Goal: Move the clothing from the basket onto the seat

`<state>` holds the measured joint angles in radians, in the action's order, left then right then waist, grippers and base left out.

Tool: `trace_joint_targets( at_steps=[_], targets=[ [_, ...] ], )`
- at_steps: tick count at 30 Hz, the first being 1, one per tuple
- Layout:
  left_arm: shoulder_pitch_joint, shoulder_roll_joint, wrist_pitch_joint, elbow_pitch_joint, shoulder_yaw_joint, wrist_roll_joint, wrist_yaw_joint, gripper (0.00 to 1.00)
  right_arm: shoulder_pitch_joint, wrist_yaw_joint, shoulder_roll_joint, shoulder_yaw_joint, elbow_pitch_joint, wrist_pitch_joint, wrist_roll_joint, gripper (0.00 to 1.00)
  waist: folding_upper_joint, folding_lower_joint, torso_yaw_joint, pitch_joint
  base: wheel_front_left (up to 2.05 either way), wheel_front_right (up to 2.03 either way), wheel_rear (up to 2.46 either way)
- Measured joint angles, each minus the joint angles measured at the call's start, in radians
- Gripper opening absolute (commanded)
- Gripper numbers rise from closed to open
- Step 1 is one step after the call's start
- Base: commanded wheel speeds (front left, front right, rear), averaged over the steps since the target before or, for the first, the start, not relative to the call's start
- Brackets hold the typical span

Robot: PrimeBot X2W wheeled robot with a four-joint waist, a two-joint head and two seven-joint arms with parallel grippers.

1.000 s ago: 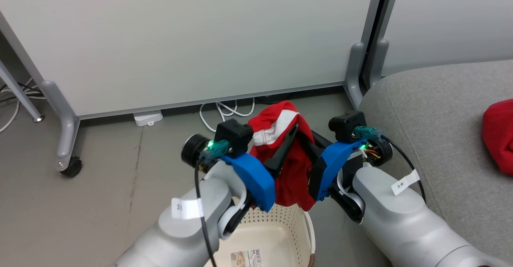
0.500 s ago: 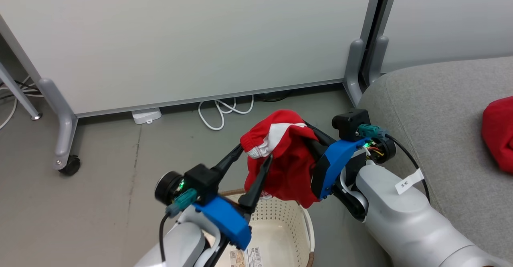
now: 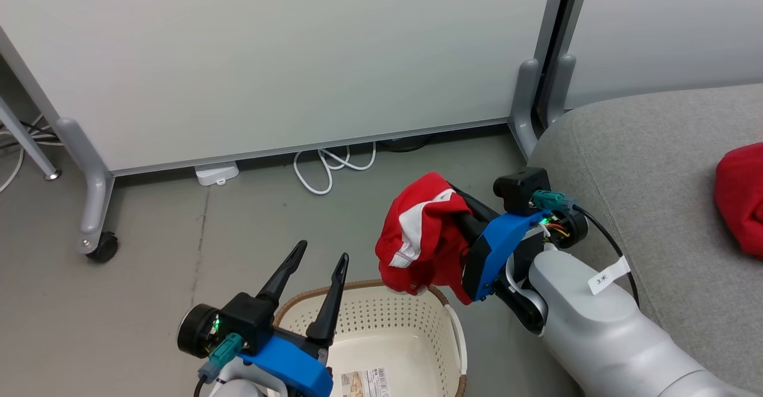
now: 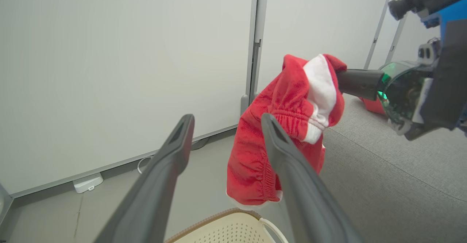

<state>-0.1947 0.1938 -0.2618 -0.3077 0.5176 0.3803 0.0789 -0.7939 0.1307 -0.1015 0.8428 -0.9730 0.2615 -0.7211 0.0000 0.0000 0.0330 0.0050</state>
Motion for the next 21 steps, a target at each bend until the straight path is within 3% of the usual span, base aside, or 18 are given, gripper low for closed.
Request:
trace_joint_targets(
  at_steps=[13, 21],
  targets=[
    [0.041, -0.057, 0.0, 0.001, -0.099, -0.085, 0.041, 1.0, 0.008, 0.0, -0.003, -0.011, 0.012, 0.0, 0.006, 0.0, 0.0, 0.0, -0.011, 0.005, 0.0, 0.0, 0.0],
    [0.044, -0.067, 0.0, 0.005, -0.134, -0.109, 0.045, 1.0, 0.015, 0.0, -0.011, -0.03, 0.056, 0.0, 0.024, 0.0, 0.0, 0.0, -0.064, 0.013, 0.0, 0.0, 0.0]
  ],
)
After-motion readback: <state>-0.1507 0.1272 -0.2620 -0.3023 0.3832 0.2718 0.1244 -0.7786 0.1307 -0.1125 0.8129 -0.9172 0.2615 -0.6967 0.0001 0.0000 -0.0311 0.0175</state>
